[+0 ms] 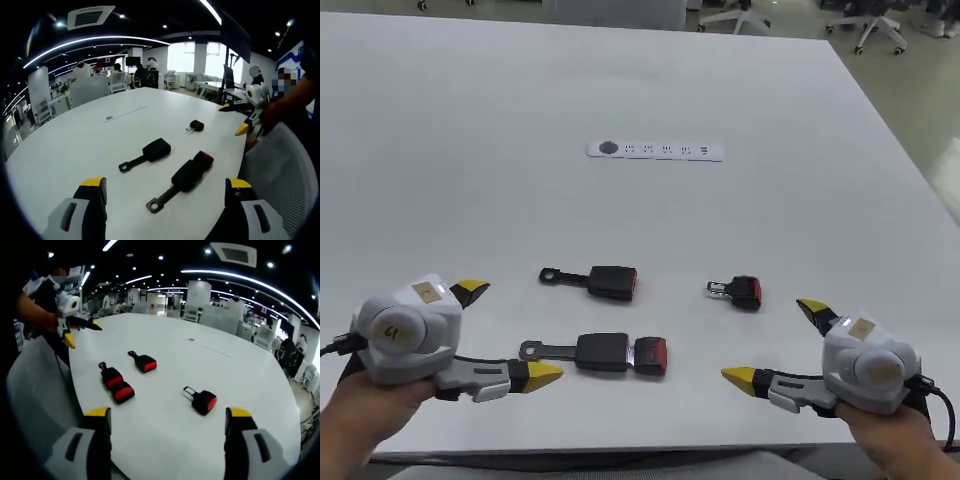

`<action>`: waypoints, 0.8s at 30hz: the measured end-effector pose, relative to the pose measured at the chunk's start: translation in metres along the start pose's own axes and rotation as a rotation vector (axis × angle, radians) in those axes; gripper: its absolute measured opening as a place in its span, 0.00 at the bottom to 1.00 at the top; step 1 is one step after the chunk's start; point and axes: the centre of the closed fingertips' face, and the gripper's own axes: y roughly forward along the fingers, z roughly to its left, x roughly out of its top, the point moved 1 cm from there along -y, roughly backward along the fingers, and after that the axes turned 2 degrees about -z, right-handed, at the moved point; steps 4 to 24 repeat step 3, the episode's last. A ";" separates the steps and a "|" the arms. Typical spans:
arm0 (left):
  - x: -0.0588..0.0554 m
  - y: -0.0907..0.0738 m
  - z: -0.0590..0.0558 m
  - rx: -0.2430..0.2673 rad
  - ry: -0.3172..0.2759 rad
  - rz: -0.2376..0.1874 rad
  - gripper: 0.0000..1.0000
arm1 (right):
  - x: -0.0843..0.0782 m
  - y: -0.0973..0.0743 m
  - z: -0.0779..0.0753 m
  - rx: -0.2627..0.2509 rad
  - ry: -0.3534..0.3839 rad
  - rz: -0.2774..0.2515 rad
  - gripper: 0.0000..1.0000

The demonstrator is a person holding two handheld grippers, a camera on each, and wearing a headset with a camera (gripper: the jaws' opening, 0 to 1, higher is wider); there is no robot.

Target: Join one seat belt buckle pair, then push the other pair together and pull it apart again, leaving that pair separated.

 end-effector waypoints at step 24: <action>0.000 -0.001 0.000 0.000 -0.004 -0.002 1.00 | -0.001 0.000 0.001 0.002 0.001 0.001 0.96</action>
